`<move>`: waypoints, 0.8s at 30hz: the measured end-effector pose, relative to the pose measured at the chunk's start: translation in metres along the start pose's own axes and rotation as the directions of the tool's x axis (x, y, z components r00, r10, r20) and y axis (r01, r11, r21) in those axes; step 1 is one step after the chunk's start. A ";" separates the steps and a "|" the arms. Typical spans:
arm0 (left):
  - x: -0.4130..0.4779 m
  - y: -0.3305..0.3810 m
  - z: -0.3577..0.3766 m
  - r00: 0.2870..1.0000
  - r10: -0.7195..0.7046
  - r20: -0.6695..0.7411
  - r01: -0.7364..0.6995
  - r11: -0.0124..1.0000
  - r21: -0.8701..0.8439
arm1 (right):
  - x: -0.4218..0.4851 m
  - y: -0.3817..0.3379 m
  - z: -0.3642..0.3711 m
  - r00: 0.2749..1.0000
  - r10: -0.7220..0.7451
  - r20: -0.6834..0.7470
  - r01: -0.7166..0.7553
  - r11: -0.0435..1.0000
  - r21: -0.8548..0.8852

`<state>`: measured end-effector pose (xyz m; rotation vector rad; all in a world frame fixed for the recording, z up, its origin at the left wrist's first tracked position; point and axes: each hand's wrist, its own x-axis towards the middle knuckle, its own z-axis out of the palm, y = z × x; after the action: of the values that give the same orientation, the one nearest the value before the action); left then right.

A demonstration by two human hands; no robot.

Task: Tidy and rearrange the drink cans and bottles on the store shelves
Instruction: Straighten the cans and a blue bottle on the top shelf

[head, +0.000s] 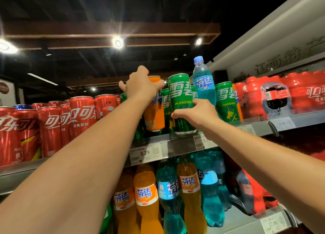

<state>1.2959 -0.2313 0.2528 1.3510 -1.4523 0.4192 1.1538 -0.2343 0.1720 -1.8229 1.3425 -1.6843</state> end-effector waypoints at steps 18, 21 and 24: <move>0.011 -0.018 -0.055 0.982 -0.174 -0.075 0.138 0.927 -0.348 | -0.007 -0.032 0.035 1.000 0.014 0.015 -0.016 0.991 0.130; 0.012 -0.023 -0.063 0.981 -0.174 -0.085 0.134 0.928 -0.348 | -0.009 -0.035 0.038 1.000 0.009 0.014 -0.011 0.991 0.136; 0.012 -0.030 -0.069 0.980 -0.172 -0.099 0.126 0.924 -0.361 | -0.009 -0.037 0.045 0.999 0.021 0.032 -0.026 0.989 0.145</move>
<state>1.3550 -0.1899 0.2779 1.1117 -1.2374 0.1326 1.2107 -0.2245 0.1834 -1.7365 1.1909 -1.6890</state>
